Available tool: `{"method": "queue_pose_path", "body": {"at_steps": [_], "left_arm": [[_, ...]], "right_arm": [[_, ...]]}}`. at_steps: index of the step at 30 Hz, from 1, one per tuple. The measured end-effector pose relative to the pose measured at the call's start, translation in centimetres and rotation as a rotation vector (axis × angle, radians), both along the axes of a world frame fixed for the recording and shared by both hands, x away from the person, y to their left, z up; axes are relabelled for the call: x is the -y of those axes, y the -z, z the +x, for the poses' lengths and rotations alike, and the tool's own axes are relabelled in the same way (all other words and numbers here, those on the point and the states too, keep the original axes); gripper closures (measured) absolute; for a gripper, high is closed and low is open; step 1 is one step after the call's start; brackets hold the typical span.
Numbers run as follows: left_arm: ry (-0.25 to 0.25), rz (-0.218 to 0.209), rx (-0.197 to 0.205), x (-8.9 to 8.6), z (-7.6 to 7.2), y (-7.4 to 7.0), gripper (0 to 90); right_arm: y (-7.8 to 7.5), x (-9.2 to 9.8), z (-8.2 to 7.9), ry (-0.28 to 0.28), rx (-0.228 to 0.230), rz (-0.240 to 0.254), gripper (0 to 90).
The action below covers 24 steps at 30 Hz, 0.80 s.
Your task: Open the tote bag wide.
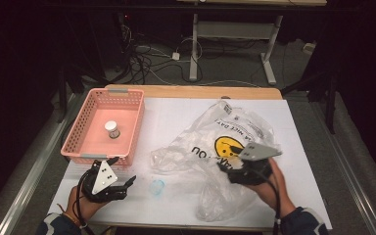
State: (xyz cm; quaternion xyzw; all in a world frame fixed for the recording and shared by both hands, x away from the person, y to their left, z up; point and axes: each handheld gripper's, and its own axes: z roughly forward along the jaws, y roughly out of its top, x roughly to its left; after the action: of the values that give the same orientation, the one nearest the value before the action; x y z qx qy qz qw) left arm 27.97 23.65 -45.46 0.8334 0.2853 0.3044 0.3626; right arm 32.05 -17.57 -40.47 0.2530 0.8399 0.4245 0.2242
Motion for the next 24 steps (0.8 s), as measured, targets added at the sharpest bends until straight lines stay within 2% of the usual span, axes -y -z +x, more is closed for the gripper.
{"method": "queue_pose_path", "body": {"at_steps": [1, 2, 3, 4, 6, 9, 10, 12, 13, 14, 15, 17, 19, 21, 22, 24], "left_arm": [[0.002, 0.004, 0.001, 0.0, 0.0, 0.0, 19.7], [0.003, 0.004, 0.000, 0.1, 0.0, 0.0, 19.7], [0.004, 0.004, -0.001, 0.1, 0.0, 0.0, 19.8], [0.005, 0.006, -0.001, 0.1, 0.0, 0.0, 19.8], [0.007, 0.005, -0.003, 0.1, 0.0, 0.1, 19.8], [0.009, 0.005, -0.007, 0.1, 0.0, 0.1, 19.8], [0.010, 0.009, -0.011, 0.2, 0.0, 0.2, 19.8], [0.011, 0.010, -0.012, 0.2, 0.1, 0.2, 19.8], [0.011, 0.012, -0.013, 0.2, 0.1, 0.2, 19.8], [0.012, 0.015, -0.013, 0.2, 0.1, 0.2, 19.8], [0.013, 0.015, -0.013, 0.3, 0.1, 0.2, 19.7], [0.015, 0.019, -0.016, 0.3, 0.1, 0.2, 19.7], [0.016, 0.021, -0.018, 0.3, 0.1, 0.2, 19.7], [0.015, 0.018, -0.020, 0.3, 0.1, 0.2, 19.8], [0.013, 0.017, -0.021, 0.2, 0.1, 0.3, 19.7], [0.006, 0.011, -0.026, 0.1, 0.1, 0.3, 19.7]], "right_arm": [[0.0, 0.0, 0.0, 0.000, 0.000, 0.000, 33.4], [0.8, -2.0, -0.4, -0.073, -0.020, -0.038, 31.9], [1.2, -3.0, -0.6, -0.094, -0.015, -0.080, 30.0], [1.2, -3.0, -0.6, -0.094, -0.015, -0.080, 30.0], [2.4, -4.8, -0.7, -0.118, 0.011, -0.141, 30.1], [3.2, -5.8, -0.5, -0.107, 0.034, -0.210, 30.8], [3.4, -6.1, -0.3, -0.092, 0.046, -0.222, 34.3], [3.6, -6.3, 0.4, -0.074, 0.040, -0.225, 44.7], [3.8, -6.3, 0.9, -0.068, 0.029, -0.220, 55.6], [3.8, -6.3, 0.9, -0.068, 0.029, -0.220, 55.6], [4.1, -6.5, 1.9, -0.072, -0.006, -0.217, 65.7], [4.2, -6.8, 3.0, -0.051, -0.020, -0.222, 77.5], [3.9, -6.8, 4.1, -0.026, -0.013, -0.203, 86.5], [3.6, -6.8, 4.5, -0.012, -0.012, -0.196, 88.8], [2.7, -6.5, 5.3, 0.014, 0.013, -0.170, 89.5], [1.7, -6.1, 5.7, 0.039, 0.031, -0.135, 90.0]]}}
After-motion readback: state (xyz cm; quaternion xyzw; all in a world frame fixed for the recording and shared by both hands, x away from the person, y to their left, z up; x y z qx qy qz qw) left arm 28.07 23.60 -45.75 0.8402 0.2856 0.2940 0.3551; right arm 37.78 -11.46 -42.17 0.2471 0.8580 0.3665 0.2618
